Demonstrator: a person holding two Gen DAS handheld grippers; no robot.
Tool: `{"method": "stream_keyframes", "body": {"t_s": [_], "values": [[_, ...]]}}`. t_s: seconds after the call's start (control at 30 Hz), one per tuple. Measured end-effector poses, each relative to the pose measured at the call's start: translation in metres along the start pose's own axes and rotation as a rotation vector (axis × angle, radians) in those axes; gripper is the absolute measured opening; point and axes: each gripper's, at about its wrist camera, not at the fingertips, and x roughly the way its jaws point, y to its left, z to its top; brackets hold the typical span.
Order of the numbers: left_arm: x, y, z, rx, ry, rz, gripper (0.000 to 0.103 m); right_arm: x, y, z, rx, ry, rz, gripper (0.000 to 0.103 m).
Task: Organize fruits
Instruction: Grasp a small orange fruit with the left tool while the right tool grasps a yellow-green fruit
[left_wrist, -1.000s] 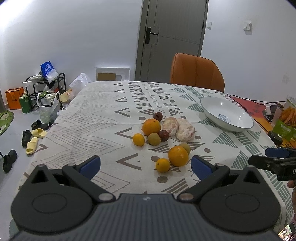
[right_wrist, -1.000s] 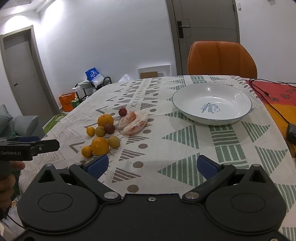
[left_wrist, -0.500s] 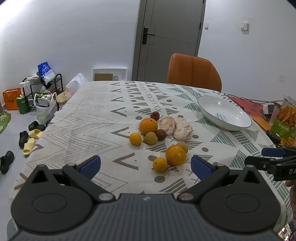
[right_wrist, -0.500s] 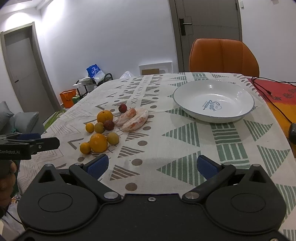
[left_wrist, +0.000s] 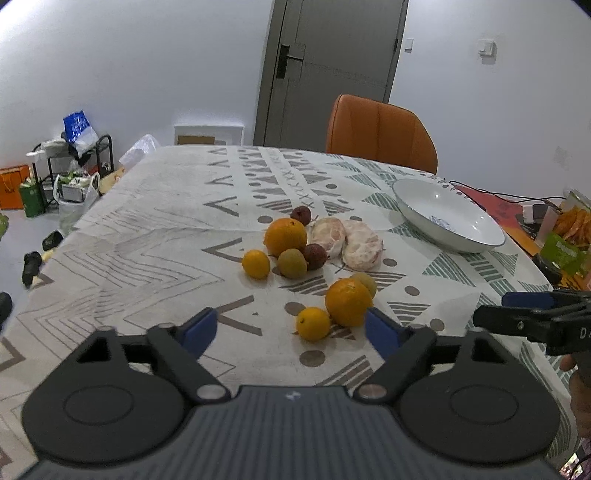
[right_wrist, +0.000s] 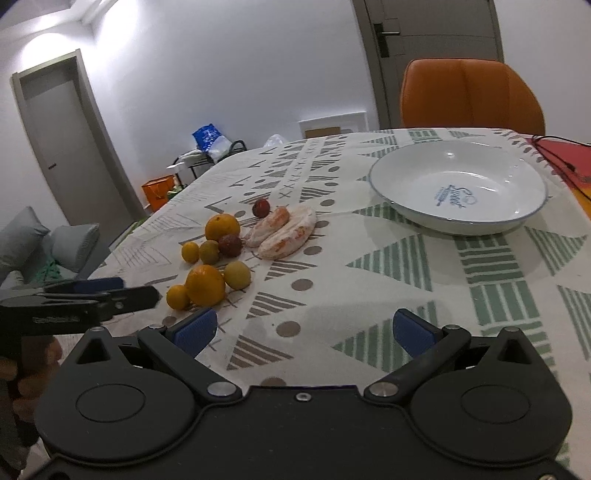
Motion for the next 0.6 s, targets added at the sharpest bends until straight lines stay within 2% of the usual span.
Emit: {"method": "stream_keyframes", "body": {"t_s": [0.17,0.43,0.53,0.57,0.6], "values": [[0.014,0.001,-0.001,-0.002,0.025,-0.009,0.064,0.011,0.002,0.005,-0.007,0.007,0.032,0.1],[0.033,0.0,0.0,0.003,0.053,-0.03,0.048,0.03,0.004,0.011,-0.006,0.031,0.072,0.084],[0.038,0.0,0.0,0.005,0.05,-0.033,0.034,0.036,0.006,0.013,-0.011,0.038,0.083,0.081],[0.039,0.001,0.001,-0.005,0.052,-0.043,0.022,0.038,0.006,0.013,-0.014,0.04,0.088,0.079],[0.039,0.003,0.002,-0.015,0.054,-0.048,0.022,0.041,0.007,0.014,-0.017,0.043,0.092,0.078]]}}
